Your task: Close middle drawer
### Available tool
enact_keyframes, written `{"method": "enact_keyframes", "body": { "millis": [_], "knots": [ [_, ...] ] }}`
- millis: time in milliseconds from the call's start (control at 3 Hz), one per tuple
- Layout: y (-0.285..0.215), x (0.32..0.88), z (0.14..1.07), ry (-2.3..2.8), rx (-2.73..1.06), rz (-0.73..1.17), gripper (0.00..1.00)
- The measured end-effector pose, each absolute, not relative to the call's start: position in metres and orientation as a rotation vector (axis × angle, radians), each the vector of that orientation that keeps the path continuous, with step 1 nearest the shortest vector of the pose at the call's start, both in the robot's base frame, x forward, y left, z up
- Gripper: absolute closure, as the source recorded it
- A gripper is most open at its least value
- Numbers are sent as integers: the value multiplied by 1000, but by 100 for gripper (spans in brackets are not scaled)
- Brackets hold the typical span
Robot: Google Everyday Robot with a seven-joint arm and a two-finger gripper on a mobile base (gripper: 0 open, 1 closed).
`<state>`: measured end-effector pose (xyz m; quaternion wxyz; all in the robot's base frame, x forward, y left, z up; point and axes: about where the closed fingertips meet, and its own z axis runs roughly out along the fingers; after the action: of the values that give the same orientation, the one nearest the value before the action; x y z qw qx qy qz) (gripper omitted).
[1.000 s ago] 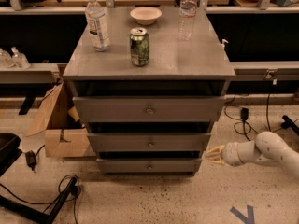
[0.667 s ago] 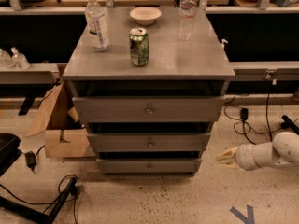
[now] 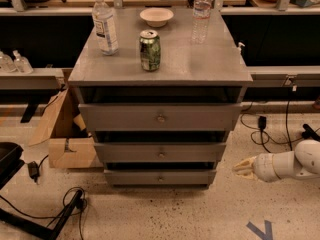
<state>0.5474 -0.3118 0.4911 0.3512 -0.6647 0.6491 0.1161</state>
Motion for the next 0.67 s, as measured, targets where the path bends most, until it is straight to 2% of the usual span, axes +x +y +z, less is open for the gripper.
{"method": "enact_keyframes", "body": {
  "millis": [667],
  "knots": [
    [-320,536,573,1670,-2028,120,100]
  ]
}}
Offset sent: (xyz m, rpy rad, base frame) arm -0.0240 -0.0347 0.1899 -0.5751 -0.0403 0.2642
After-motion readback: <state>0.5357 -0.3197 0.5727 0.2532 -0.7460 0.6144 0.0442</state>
